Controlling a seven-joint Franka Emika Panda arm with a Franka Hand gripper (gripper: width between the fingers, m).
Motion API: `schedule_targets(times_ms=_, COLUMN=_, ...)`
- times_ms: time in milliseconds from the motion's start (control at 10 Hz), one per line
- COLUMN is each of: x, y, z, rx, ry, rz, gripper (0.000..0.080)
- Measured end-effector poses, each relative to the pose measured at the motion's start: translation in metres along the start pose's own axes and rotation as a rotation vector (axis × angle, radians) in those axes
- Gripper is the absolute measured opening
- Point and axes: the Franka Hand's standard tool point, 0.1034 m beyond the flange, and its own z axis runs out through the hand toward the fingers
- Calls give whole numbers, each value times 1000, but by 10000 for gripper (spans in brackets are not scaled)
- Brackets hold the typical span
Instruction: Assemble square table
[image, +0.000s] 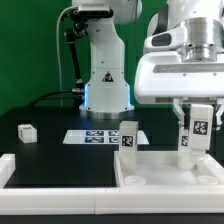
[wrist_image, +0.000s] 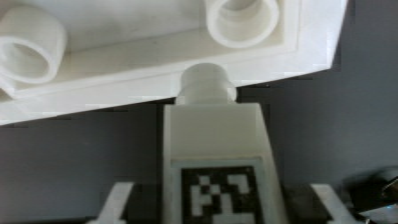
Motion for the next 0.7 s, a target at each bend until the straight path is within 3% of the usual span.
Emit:
schedule_targets(times_ms=500, x=-16, y=-10, z=16, rx=-6, ry=-17, rz=-6, gripper=285)
schedule_targets(times_ms=700, x=-14, y=-18, z=21, rx=0, ry=-7, rz=-10, gripper=285)
